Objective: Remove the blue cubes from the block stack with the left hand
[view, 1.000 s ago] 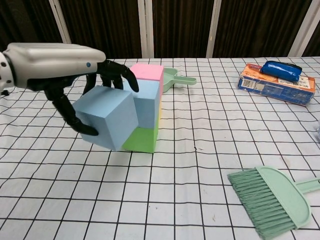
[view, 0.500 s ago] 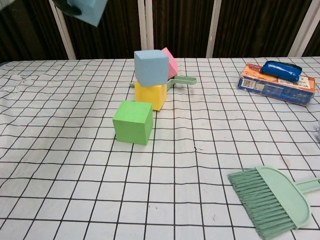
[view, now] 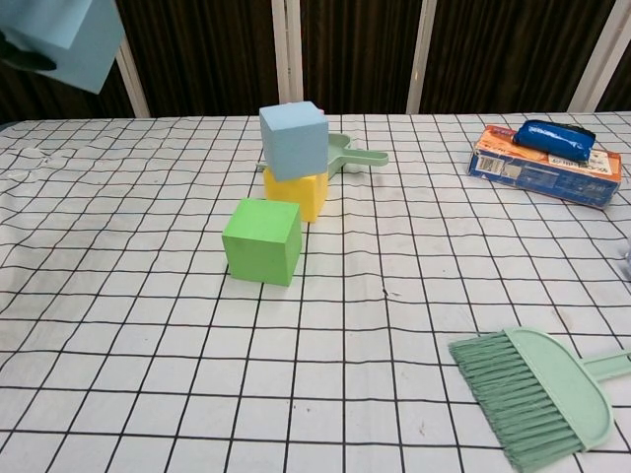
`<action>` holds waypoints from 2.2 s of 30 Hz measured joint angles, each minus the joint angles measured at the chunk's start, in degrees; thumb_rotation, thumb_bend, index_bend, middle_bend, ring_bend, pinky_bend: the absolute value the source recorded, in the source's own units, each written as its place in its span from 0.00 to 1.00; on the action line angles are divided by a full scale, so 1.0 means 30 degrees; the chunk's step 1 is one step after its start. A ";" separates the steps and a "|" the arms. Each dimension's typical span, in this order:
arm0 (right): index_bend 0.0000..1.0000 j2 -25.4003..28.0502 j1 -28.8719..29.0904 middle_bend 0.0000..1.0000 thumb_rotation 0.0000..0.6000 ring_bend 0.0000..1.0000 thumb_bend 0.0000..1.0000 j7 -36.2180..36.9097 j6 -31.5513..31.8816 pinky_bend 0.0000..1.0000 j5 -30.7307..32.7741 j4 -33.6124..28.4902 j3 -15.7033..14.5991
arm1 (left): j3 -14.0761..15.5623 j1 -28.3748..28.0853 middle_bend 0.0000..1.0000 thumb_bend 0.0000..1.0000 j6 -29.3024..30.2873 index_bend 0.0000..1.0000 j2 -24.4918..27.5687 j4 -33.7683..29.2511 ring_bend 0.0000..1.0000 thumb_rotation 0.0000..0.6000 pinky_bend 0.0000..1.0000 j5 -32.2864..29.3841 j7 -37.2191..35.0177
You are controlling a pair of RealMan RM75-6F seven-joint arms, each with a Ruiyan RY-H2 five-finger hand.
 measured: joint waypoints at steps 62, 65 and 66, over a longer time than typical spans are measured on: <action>0.16 -0.0659 0.0471 0.03 1.00 0.10 0.12 -0.1146 -0.0884 0.00 0.2300 0.0474 0.0816 | -0.4277 -0.6627 0.04 0.00 -0.8833 0.04 -0.6343 0.5453 0.04 1.00 0.27 -1.2618 -0.0743; 0.16 -0.0711 0.0523 0.03 1.00 0.10 0.12 -0.1204 -0.0946 0.00 0.2396 0.0528 0.0854 | -0.4322 -0.7026 0.04 0.00 -0.9377 0.03 -0.6711 0.6069 0.04 1.00 0.27 -1.3081 -0.1217; 0.16 -0.0730 0.0543 0.03 1.00 0.10 0.12 -0.1206 -0.0970 0.00 0.2428 0.0552 0.0863 | -0.4315 -0.7107 0.04 0.00 -0.9503 0.03 -0.6772 0.6181 0.04 1.00 0.26 -1.3152 -0.1318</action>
